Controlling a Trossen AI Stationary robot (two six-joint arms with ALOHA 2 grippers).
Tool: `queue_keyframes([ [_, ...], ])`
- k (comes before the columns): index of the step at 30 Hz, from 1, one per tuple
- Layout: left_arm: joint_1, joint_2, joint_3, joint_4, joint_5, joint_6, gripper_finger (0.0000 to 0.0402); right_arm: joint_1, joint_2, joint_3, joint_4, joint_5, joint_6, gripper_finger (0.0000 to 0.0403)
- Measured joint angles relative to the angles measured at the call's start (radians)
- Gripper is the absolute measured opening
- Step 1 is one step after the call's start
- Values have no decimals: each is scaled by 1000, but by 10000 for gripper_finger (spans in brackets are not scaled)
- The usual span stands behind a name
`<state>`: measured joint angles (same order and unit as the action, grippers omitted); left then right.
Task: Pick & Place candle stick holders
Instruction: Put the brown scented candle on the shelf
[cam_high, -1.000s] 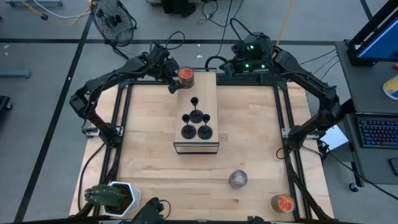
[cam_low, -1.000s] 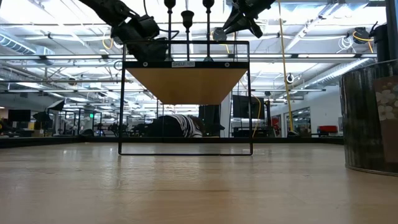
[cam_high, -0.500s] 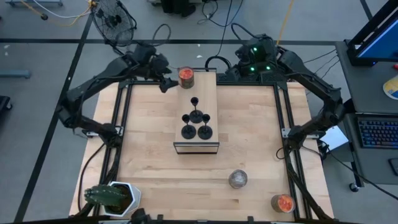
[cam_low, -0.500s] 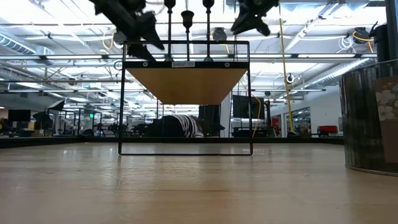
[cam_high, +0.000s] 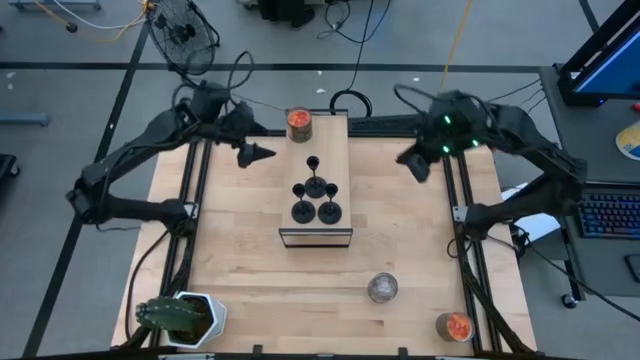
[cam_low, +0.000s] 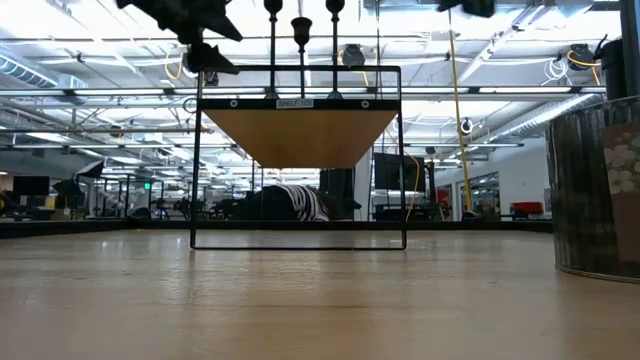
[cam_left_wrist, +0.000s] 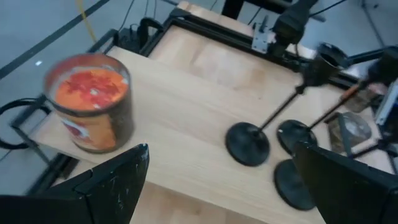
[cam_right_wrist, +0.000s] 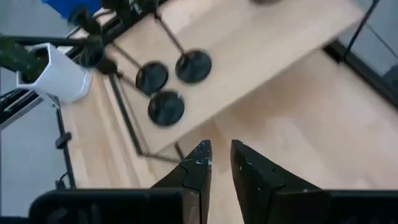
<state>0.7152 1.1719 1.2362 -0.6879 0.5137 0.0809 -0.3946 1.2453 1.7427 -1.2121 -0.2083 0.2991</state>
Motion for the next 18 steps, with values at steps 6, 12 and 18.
queue_keyframes([
  [6, -10, -152, -194, 150, -27, -84, 399, 171, -144, -168, 4, 106, 205, 50],
  [12, -11, -296, -344, 230, -38, -134, 399, 341, -228, -392, 165, 102, 354, 50],
  [18, -10, -402, -452, 301, -44, -148, 399, 483, -237, -578, 299, 74, 484, 50],
])
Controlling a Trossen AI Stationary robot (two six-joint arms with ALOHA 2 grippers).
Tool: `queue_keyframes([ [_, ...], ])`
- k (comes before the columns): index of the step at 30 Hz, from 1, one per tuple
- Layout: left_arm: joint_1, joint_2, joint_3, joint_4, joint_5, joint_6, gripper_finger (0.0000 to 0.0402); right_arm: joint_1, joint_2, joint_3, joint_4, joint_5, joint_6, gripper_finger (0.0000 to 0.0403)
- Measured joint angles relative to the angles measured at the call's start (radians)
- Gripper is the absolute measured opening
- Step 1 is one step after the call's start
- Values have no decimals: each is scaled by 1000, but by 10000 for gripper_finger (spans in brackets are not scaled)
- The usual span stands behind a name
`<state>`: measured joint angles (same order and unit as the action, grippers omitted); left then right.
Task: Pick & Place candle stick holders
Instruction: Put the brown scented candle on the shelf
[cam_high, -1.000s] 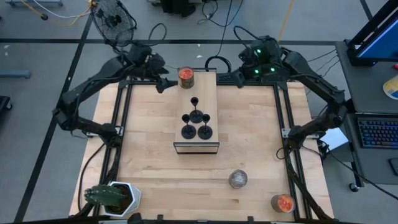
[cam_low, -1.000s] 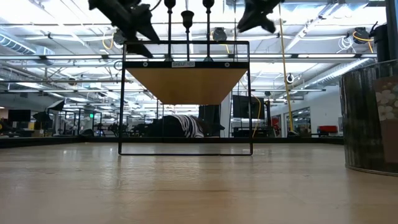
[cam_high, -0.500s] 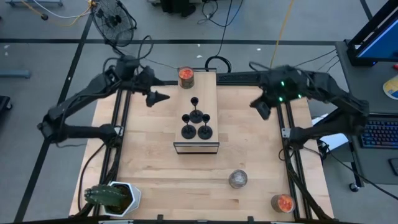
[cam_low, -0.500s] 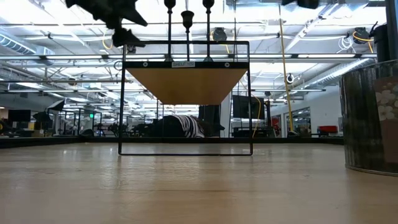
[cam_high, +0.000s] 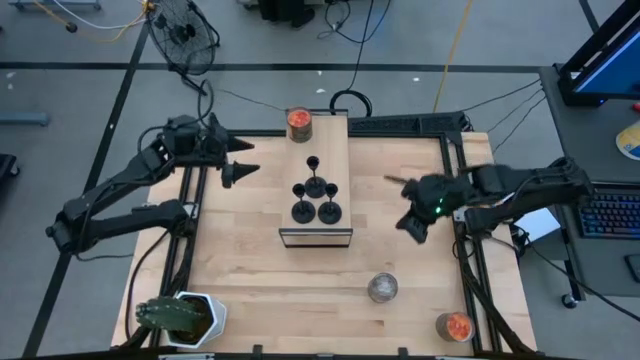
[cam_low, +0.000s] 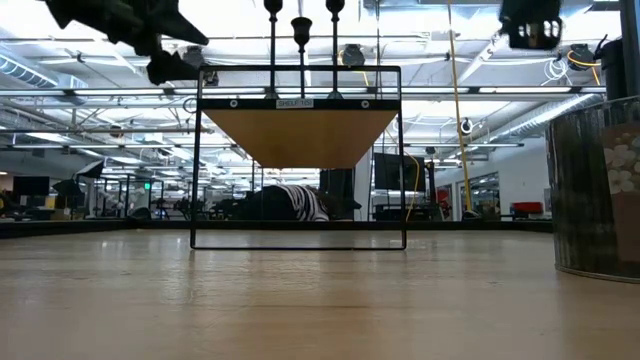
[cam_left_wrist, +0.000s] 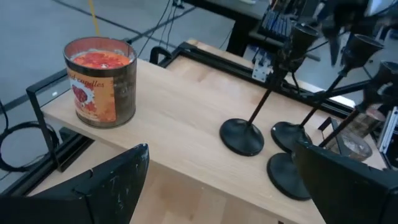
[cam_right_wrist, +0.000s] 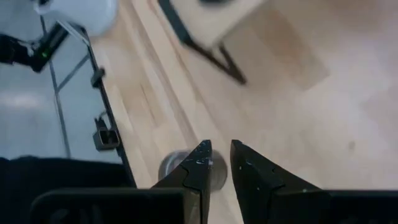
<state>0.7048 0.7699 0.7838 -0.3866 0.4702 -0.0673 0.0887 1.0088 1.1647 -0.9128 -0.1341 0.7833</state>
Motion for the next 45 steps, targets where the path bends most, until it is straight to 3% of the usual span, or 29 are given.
queue_keyframes([
  [12, -57, -65, -176, 183, -2, -91, 398, 183, 0, -211, 283, 3, 231, 50],
  [19, -168, -65, -196, 184, -109, -109, 397, 261, 20, -225, 294, 33, 324, 50],
  [29, -264, -65, -196, 190, -160, -118, 397, 356, 149, -225, 319, 4, 457, 48],
  [37, -317, -65, -196, 197, -196, -119, 397, 356, 195, -225, 263, -14, 559, 4],
  [41, -328, -65, -196, 191, -210, -118, 397, 348, 189, -225, 218, -24, 615, 11],
  [45, -335, -65, -196, 177, -211, -118, 397, 336, 188, -225, 220, -24, 565, 16],
])
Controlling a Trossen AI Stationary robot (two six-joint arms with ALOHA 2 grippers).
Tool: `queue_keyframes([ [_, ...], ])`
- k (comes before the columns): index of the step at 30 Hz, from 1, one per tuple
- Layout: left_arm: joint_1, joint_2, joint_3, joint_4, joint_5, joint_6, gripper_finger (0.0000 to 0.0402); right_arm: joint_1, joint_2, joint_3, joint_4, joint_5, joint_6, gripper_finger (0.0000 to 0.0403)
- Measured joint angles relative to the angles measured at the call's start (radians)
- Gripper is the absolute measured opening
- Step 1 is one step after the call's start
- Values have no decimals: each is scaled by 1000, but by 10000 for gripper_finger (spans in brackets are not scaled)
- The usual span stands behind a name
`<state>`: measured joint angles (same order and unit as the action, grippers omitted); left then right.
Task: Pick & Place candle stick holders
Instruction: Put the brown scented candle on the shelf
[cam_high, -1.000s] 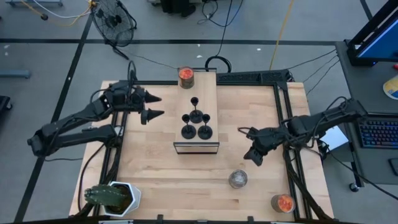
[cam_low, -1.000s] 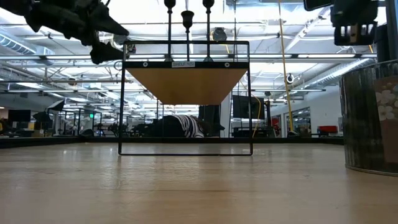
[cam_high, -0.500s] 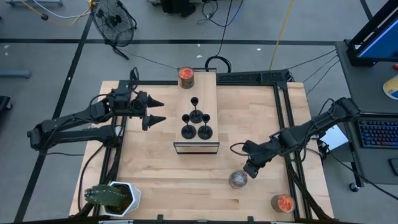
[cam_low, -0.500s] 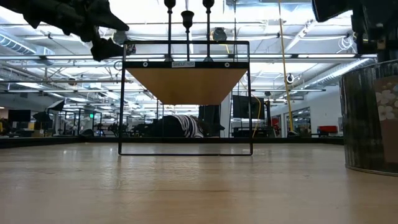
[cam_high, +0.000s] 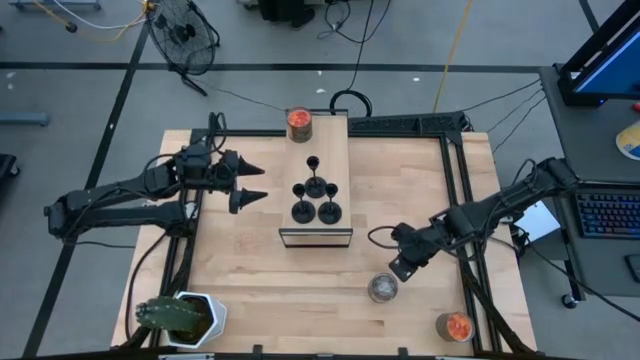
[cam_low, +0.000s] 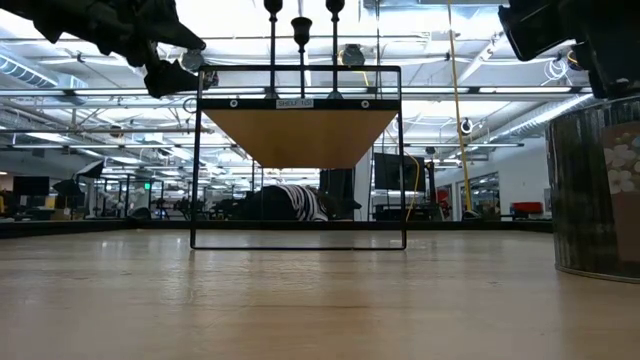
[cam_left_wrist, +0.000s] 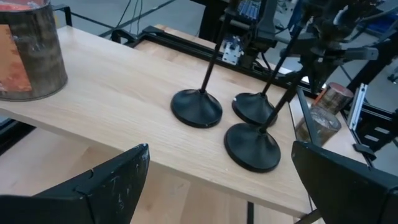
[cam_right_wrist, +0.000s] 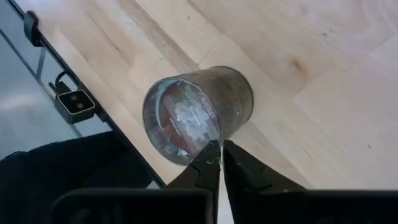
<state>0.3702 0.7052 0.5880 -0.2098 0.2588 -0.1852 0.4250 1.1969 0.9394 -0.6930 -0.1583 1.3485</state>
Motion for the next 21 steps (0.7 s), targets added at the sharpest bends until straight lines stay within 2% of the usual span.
queue_keyframes([
  [6, -3, 0, 0, -2, 0, -1, 397, -14, 0, 0, 0, -2, 5, 7],
  [10, -3, 0, 0, -2, 0, -1, 397, -19, 0, 0, 0, -2, 3, 20],
  [14, -3, 0, 0, -2, 0, -1, 397, -19, 0, 0, 1, -3, 5, 54],
  [21, -3, 0, 0, -3, 0, 5, 397, -18, 0, 0, 8, 0, 19, 146],
])
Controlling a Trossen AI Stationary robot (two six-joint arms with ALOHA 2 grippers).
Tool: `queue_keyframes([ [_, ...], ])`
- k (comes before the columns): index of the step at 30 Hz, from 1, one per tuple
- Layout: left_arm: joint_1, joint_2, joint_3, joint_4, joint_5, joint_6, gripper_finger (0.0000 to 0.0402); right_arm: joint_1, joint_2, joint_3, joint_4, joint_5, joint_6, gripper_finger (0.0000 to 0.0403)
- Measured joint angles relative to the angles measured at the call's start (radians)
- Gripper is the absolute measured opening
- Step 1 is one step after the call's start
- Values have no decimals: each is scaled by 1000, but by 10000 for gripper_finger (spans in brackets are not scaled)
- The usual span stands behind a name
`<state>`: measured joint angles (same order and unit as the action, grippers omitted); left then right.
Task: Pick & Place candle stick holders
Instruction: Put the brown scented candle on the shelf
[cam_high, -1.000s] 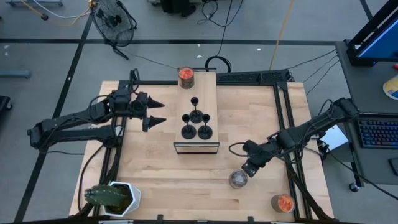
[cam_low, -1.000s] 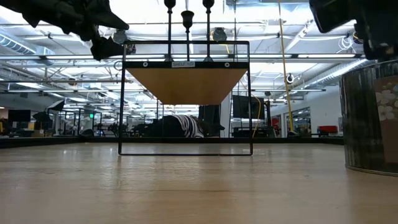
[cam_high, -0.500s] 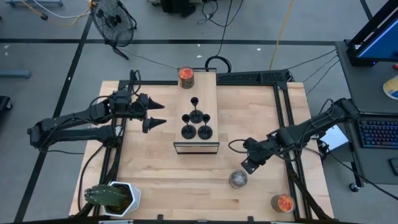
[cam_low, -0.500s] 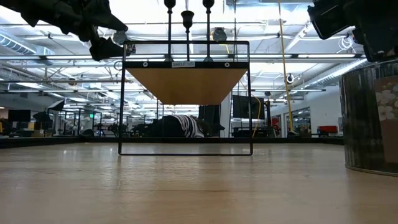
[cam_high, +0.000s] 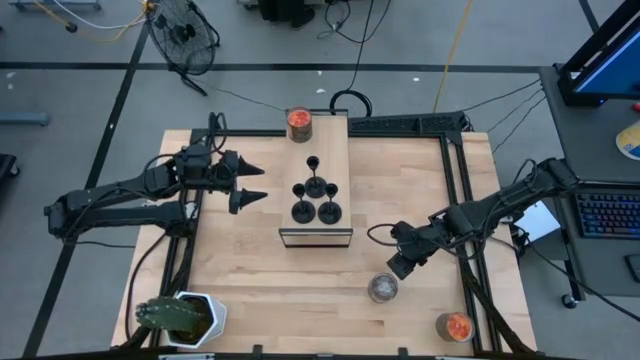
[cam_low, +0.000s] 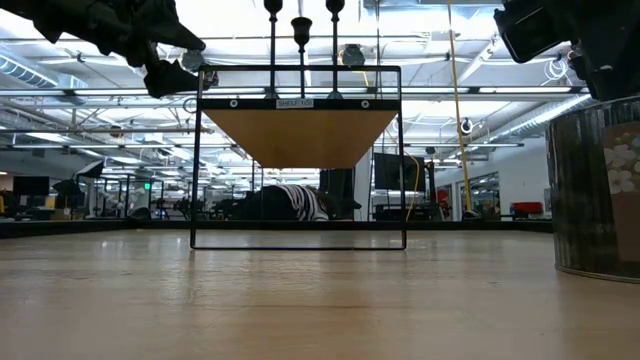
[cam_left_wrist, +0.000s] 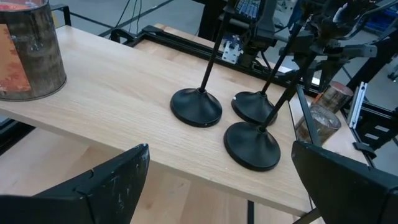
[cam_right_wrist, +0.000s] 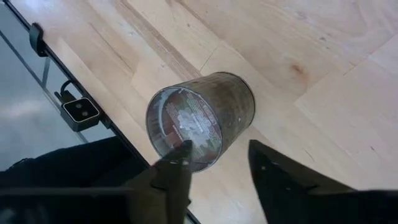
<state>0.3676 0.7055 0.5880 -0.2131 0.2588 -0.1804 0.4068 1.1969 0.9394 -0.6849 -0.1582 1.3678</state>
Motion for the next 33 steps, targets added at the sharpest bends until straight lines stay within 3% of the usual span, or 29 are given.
queue_keyframes([
  [7, 0, 0, 0, 0, 0, 2, 397, 15, 40, 0, 18, -1, -59, 191],
  [33, 0, 0, 0, 0, -7, 7, 397, 33, 234, 1, 36, -28, -156, 169],
])
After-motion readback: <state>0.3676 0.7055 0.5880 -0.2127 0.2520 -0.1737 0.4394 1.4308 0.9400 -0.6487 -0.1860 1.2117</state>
